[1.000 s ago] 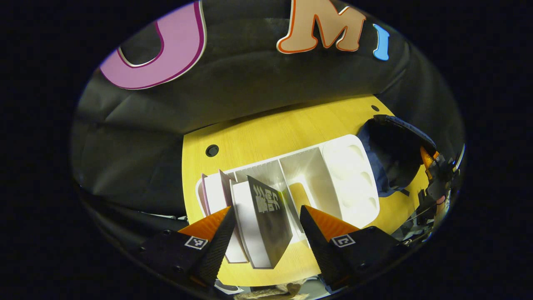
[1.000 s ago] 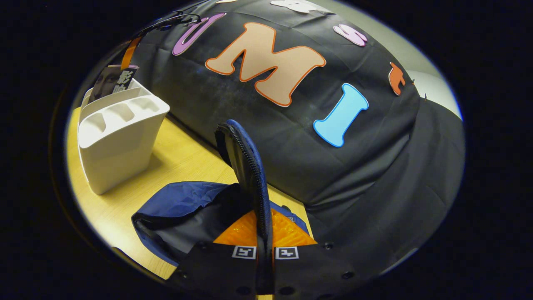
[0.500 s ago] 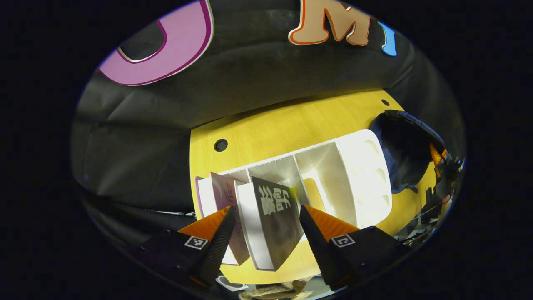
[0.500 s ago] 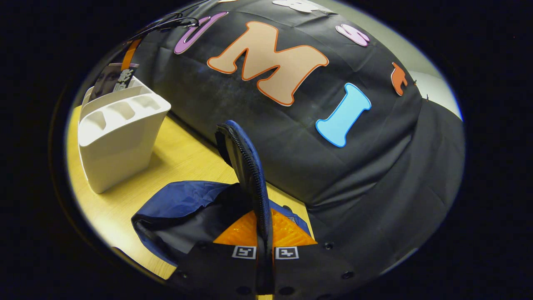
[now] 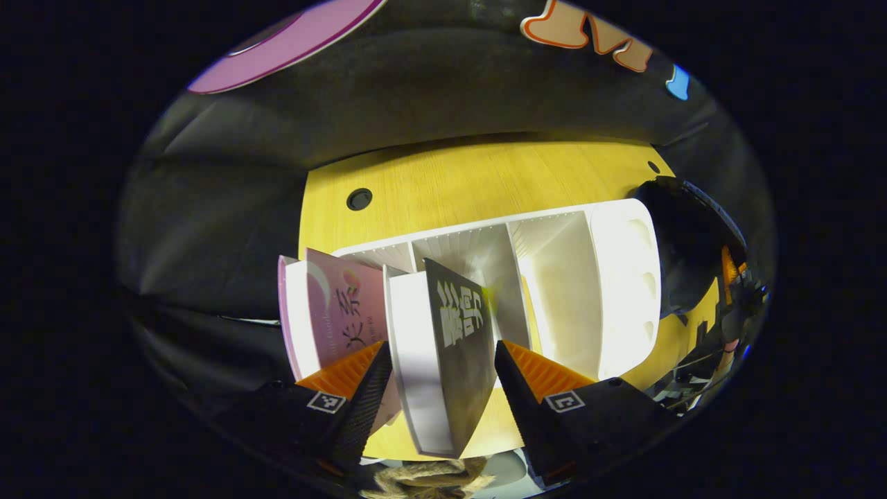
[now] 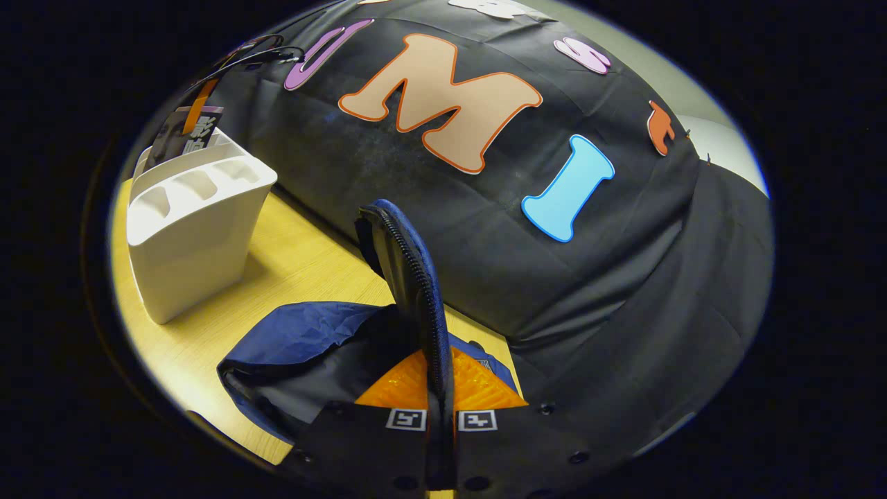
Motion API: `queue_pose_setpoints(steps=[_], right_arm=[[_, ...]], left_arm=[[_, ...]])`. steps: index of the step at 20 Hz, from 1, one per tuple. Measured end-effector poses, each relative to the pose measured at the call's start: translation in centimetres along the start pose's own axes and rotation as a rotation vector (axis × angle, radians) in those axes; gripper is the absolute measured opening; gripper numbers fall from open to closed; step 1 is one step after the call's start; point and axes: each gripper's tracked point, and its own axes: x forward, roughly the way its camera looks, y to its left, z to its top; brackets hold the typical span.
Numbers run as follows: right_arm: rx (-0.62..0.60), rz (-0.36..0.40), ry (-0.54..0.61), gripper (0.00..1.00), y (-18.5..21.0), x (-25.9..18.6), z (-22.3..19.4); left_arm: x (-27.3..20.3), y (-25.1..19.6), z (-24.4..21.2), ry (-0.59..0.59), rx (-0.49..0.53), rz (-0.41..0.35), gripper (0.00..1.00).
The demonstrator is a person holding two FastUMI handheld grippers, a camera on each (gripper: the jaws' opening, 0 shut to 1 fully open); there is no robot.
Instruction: Open the schoolbag, grab two books from the bookshelf and put them into the schoolbag.
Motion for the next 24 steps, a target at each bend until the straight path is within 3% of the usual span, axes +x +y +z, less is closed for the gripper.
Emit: queue_pose_setpoints(steps=[8, 10, 11, 17, 24], right_arm=[[-0.005, 0.000, 0.000, 0.03, 0.0, 0.0, 0.1], [-0.004, 0.000, 0.000, 0.03, 0.0, -0.1, 0.0], [-0.003, -0.001, 0.000, 0.03, 0.1, -0.1, 0.0], [0.016, -0.008, -0.006, 0.03, 0.9, 0.0, -0.5], [0.032, -0.001, -0.008, 0.03, 0.8, -0.1, -0.5]], left_arm=[[2.0, -1.2, -0.8, 0.110, -0.048, -0.059, 0.65], [2.7, -2.1, -1.3, 0.153, -0.073, -0.075, 0.54], [2.9, -2.7, -1.7, 0.186, -0.099, -0.094, 0.41], [2.9, -3.3, -2.6, 0.219, -0.145, -0.082, 0.39], [-0.3, -3.7, -2.6, 0.144, -0.191, -0.069, 0.39]])
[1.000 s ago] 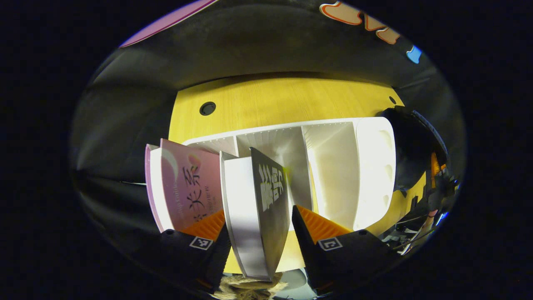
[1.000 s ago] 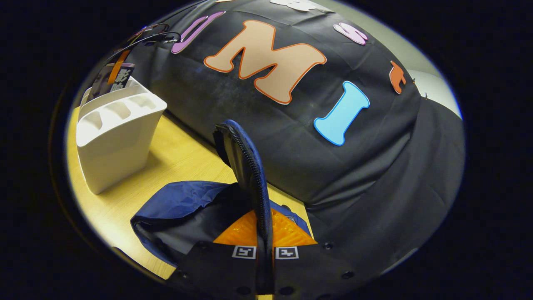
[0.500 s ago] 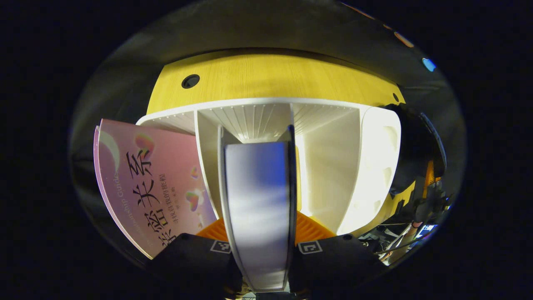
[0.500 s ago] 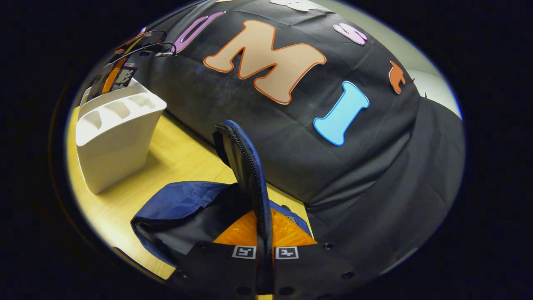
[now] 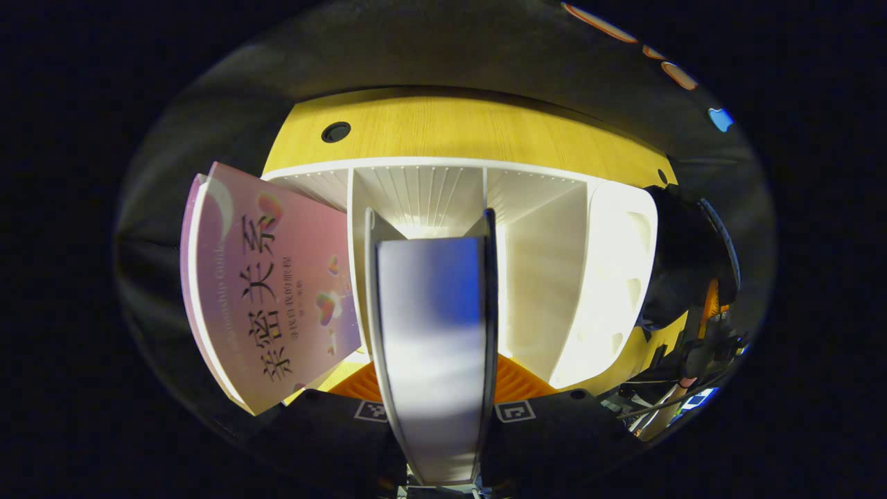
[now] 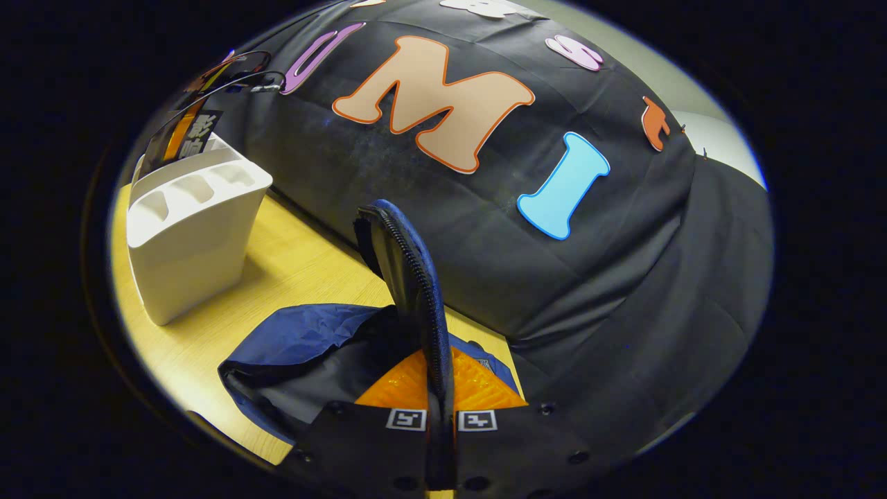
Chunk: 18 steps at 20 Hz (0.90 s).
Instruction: Open the schoolbag, grab two books from the bookshelf and put them into the schoolbag.
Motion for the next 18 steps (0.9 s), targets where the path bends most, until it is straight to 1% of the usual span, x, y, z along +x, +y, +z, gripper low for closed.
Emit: queue_pose_setpoints(steps=[7, 12, 15, 18], right_arm=[[0.024, 0.012, -0.006, 0.03, -1.0, 0.1, -0.1], [0.105, 0.003, -0.009, 0.03, -2.6, -0.4, -0.7], [0.117, 0.017, -0.017, 0.03, -3.1, -0.6, -0.9], [0.163, 0.031, -0.016, 0.03, -3.8, -0.9, -1.3]], left_arm=[[-7.2, -0.2, -2.0, -0.098, -0.108, 0.010, 0.39], [-13.8, -1.0, -2.3, -0.195, -0.185, 0.014, 0.39], [-17.2, -3.3, -1.6, -0.279, -0.210, -0.015, 0.39], [-18.8, -7.6, -0.5, -0.351, -0.186, -0.083, 0.39]])
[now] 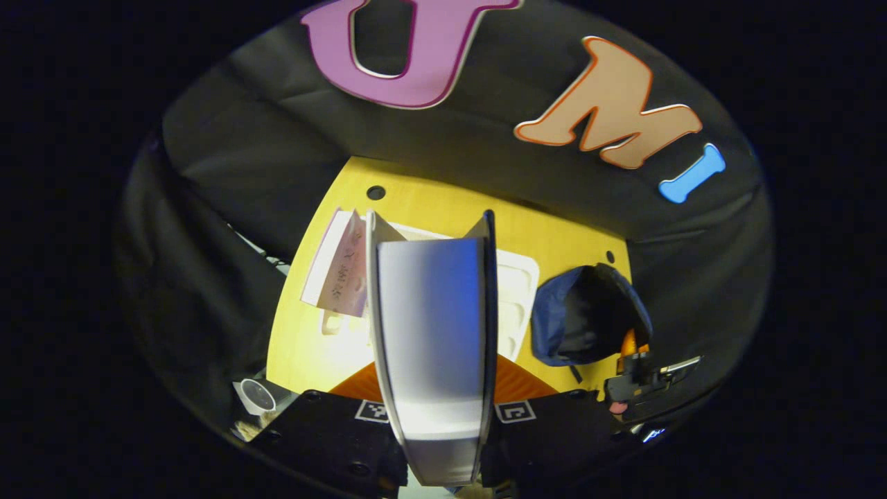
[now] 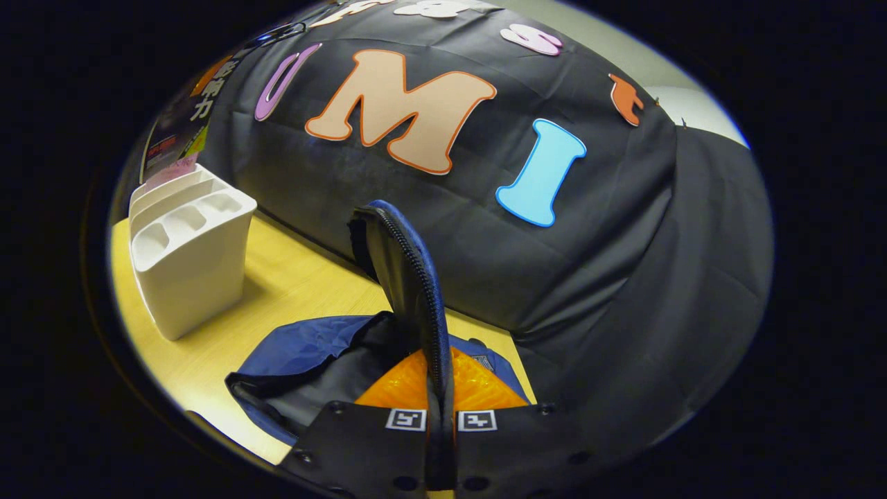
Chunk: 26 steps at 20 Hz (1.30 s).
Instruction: Open the schoolbag, grab two books from the bookshelf and put them into the schoolbag.
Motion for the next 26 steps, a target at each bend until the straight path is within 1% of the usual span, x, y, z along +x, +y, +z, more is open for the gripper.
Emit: queue_pose_setpoints(steps=[2, 4, 6, 9, 13, 16, 17, 19, 21, 24, 26], right_arm=[[0.031, 0.009, -0.001, 0.03, -0.5, -0.1, -0.1], [0.041, 0.016, -0.008, 0.03, -1.1, -0.2, -0.2], [0.043, 0.029, -0.011, 0.03, -1.4, -0.4, -0.5], [0.047, 0.045, -0.018, 0.03, -1.5, -0.5, -0.6], [0.087, 0.051, -0.014, 0.03, -2.1, -0.3, -0.6], [0.111, 0.059, -0.012, 0.03, -2.0, -0.3, -0.7], [0.117, 0.065, -0.012, 0.02, -2.0, -0.3, -0.7], [0.116, 0.081, -0.014, 0.03, -1.9, -0.3, -0.7], [0.127, 0.097, -0.014, 0.03, -1.9, -0.2, -0.6], [0.146, 0.114, -0.014, 0.03, -1.7, -0.3, -0.9], [0.139, 0.129, -0.023, 0.03, -1.7, -0.2, -0.8]], left_arm=[[0.2, -4.0, -0.4, -0.018, 0.006, -0.081, 0.39], [1.1, -8.4, -0.9, -0.023, 0.000, -0.187, 0.40], [3.2, -12.3, -1.8, -0.008, -0.019, -0.284, 0.39], [7.2, -17.2, -4.2, 0.041, -0.057, -0.391, 0.39], [12.6, -20.3, -8.4, 0.115, -0.081, -0.468, 0.39], [16.9, -23.3, -10.9, 0.145, -0.097, -0.524, 0.39], [18.2, -24.0, -11.7, 0.158, -0.093, -0.537, 0.38], [20.9, -26.3, -13.1, 0.174, -0.076, -0.561, 0.37], [23.2, -28.5, -14.0, 0.175, -0.066, -0.597, 0.37], [26.3, -32.1, -14.5, 0.177, -0.110, -0.685, 0.37], [28.6, -33.4, -14.4, 0.161, -0.140, -0.715, 0.37]])
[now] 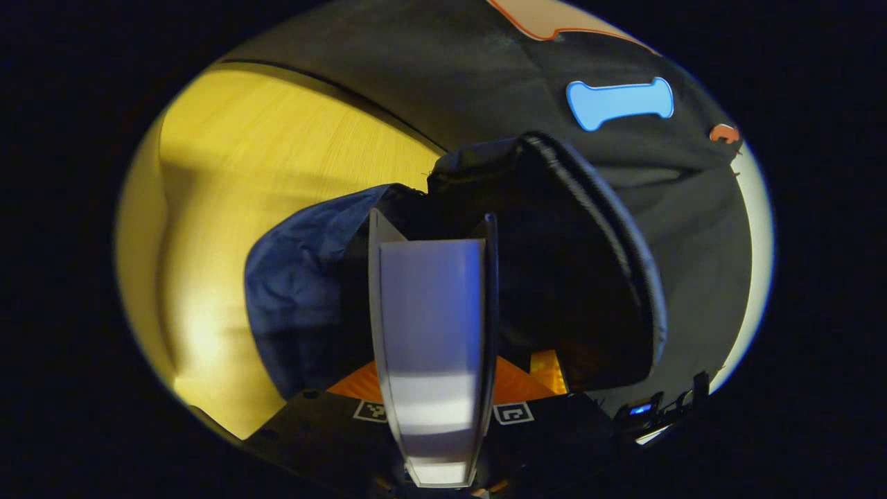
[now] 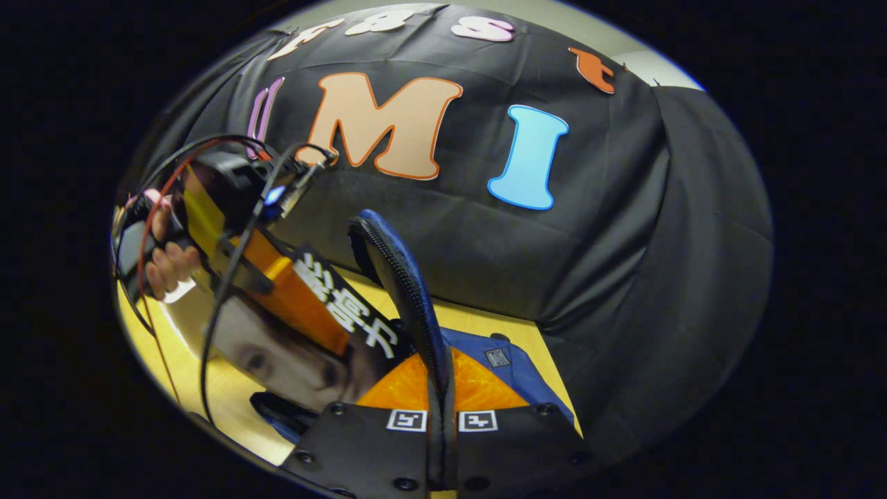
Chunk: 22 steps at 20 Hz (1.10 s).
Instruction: Open the schoolbag, grab two books from the bookshelf and put them into the schoolbag.
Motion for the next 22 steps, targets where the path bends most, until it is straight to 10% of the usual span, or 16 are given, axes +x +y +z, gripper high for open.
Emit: queue_pose_setpoints(steps=[11, 17, 22], right_arm=[[-0.060, 0.008, -0.052, 0.03, 0.1, 0.2, -0.2], [-0.039, -0.006, -0.053, 0.03, -0.5, 0.4, -0.3], [-0.041, -0.016, -0.046, 0.03, -1.1, 0.2, -0.3]], left_arm=[[10.0, -0.6, -1.4, -0.021, -0.219, -0.234, 0.36], [7.6, -1.2, -1.8, -0.058, -0.102, -0.135, 0.37], [2.3, -1.0, -1.7, -0.104, -0.012, 0.002, 0.97]])
